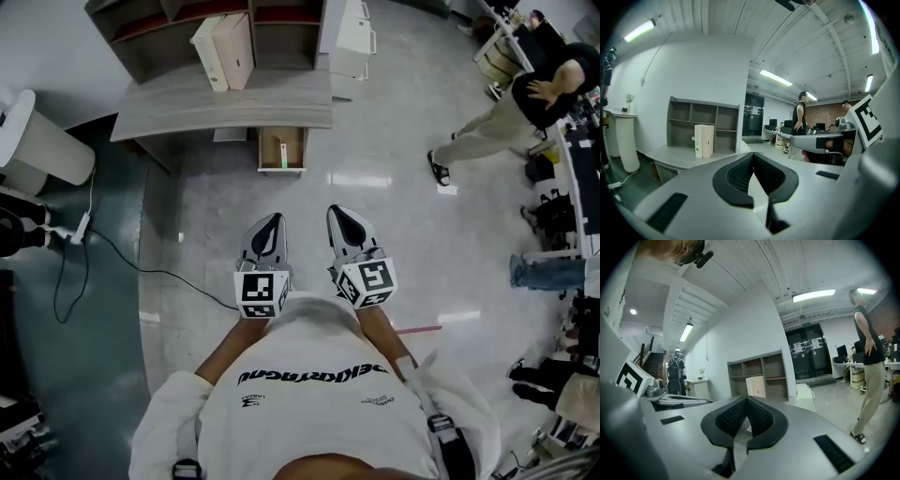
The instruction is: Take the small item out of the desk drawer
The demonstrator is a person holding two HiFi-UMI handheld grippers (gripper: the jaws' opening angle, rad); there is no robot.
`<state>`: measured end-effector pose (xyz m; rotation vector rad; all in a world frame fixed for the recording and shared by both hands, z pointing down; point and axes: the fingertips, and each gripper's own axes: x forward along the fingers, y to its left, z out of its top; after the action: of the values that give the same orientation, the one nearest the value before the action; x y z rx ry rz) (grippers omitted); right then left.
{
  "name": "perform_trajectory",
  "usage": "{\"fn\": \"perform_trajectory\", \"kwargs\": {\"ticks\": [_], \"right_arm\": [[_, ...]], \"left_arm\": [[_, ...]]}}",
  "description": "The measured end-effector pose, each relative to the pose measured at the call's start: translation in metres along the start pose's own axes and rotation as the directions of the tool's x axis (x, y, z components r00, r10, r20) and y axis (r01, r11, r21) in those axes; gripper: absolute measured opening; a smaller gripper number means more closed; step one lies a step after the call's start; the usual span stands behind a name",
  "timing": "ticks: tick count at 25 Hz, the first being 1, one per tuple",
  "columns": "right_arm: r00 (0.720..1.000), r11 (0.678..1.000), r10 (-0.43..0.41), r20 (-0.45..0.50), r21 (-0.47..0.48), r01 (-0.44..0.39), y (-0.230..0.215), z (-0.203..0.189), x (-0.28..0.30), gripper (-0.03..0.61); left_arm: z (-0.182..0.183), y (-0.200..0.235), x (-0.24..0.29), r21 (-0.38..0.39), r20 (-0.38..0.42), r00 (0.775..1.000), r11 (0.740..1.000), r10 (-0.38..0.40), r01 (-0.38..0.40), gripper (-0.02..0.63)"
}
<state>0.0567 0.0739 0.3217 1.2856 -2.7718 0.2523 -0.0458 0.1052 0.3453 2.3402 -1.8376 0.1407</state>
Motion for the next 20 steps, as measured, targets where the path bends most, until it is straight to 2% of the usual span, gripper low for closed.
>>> {"fn": "perform_trajectory", "kwargs": {"ticks": [9,20], "right_arm": [[0.999,0.999,-0.036,-0.028,0.015,0.037,-0.036,-0.007,0.068,0.032],[0.997,0.999,0.014,-0.078,0.035,-0.011,-0.100,-0.001,0.144,0.031]], "left_arm": [[-0.008,0.036,0.070,-0.011,-0.042,0.999,1.000,-0.019,0.019,0.017],[-0.007,0.060,0.160,-0.041,-0.104,0.993,0.997,0.055,-0.059,0.017]]}}
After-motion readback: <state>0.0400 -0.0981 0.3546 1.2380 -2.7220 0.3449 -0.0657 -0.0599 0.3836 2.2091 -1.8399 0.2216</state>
